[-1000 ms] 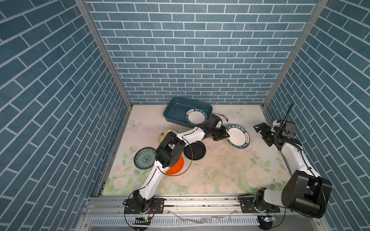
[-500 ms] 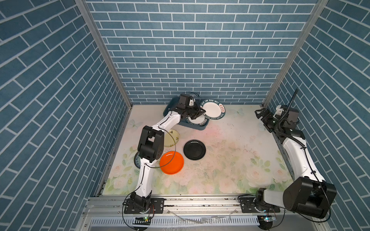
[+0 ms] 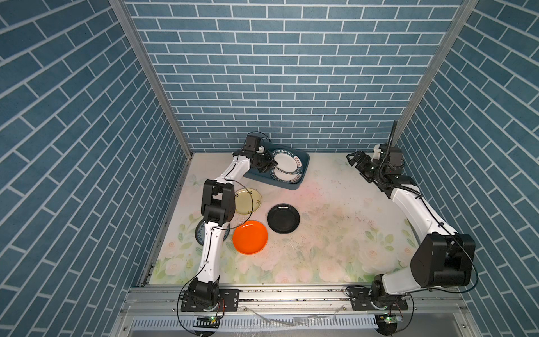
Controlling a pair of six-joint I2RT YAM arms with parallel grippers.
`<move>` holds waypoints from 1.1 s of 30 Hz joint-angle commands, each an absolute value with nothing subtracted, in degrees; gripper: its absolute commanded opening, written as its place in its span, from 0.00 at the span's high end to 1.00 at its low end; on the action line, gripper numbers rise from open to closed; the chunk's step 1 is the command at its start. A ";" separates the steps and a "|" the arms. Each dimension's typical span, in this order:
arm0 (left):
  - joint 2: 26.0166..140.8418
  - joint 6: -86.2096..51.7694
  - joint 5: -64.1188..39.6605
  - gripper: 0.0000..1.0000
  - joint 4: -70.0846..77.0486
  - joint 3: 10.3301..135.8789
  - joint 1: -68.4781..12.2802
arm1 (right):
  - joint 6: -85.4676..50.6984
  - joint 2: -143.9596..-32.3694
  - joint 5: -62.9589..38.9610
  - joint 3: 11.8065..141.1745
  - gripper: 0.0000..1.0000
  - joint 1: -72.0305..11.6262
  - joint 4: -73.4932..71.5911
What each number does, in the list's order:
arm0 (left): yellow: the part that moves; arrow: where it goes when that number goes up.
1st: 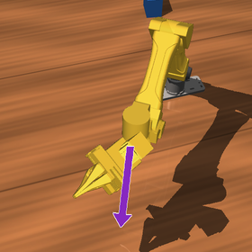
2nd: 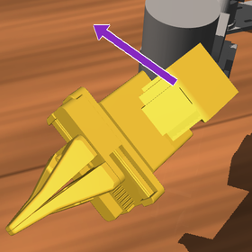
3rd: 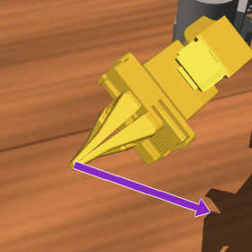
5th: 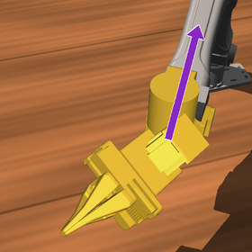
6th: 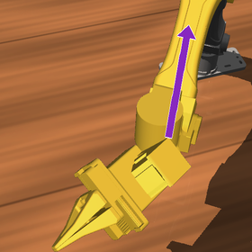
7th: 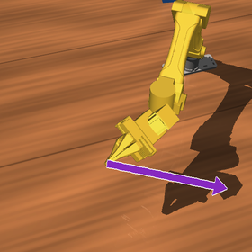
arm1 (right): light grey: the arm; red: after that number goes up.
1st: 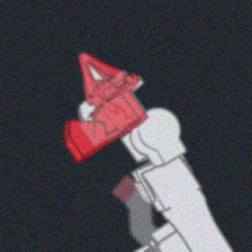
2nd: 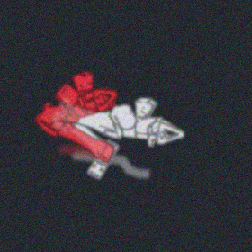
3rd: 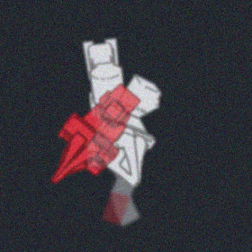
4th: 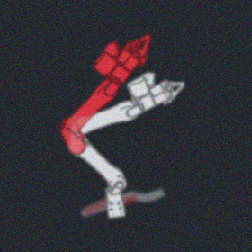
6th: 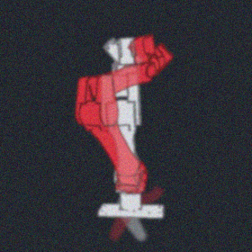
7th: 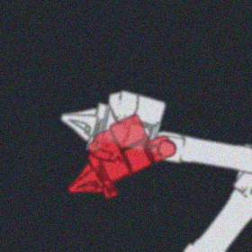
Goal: Place the plates into the plastic bin on the countertop
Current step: Place the plate in the plastic bin.
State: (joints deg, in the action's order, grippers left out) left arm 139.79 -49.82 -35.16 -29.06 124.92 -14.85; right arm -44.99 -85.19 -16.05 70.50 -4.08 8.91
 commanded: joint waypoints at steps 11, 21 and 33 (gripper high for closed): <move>145.83 -48.58 -35.07 0.90 -31.17 132.44 -15.37 | -46.85 -88.06 -13.54 73.97 0.05 -4.46 8.12; 146.88 -46.34 -33.45 0.54 -36.77 135.26 -16.59 | -46.75 -89.53 -13.86 74.53 0.05 -4.39 8.37; 145.16 -37.43 -24.25 0.28 -50.30 139.35 -16.61 | -46.85 -91.49 -14.94 75.57 0.05 -4.42 8.38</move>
